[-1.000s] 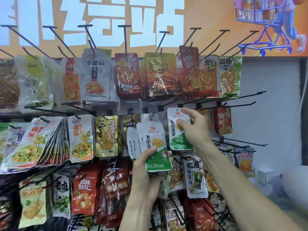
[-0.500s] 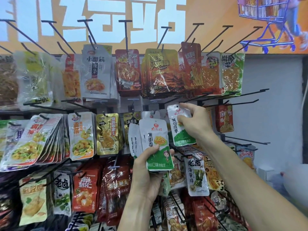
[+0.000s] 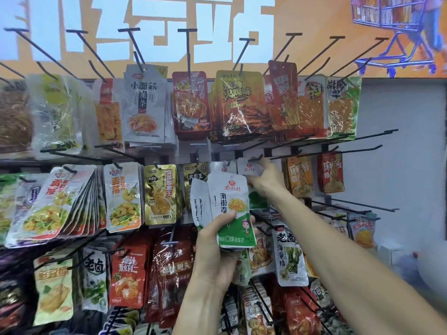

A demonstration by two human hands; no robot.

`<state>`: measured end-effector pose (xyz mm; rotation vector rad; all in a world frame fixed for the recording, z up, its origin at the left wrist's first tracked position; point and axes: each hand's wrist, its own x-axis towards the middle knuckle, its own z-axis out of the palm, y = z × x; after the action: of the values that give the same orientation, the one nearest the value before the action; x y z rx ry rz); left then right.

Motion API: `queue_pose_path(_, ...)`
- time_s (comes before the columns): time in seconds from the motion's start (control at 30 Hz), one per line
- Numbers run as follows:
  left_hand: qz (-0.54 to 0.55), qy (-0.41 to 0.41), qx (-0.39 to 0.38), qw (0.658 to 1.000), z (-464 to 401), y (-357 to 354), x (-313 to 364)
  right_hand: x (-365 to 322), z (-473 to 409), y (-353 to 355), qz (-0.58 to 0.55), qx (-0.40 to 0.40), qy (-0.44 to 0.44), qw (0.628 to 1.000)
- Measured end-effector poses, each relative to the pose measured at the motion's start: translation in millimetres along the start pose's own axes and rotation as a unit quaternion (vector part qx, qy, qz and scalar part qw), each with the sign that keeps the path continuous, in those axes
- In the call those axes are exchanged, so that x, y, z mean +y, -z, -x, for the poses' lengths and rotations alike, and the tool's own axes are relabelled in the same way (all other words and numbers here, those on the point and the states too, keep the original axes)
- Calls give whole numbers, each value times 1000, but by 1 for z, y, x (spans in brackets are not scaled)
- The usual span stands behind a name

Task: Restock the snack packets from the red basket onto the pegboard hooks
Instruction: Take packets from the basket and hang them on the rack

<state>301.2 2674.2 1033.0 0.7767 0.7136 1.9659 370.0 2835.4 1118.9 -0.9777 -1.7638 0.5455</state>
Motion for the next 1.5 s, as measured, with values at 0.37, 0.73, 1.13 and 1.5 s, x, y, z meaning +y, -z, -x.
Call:
queue_pose_path(0.37,-9,-18,-25,999,-6,6,-9,6,103,19,-357,-63,-54,930)
queue_pose_path(0.73,17,0,-6,1000,3,1,-4,17,85,28,-337,22,2,941)
queue_pose_path(1.13,-15,-8,13,1000,5,-3,0,14,43,44,-241,76,45,967)
queue_pose_path(1.5,-21,-7,6,1000,7,-7,3,-3,44,52,-134,44,72,987)
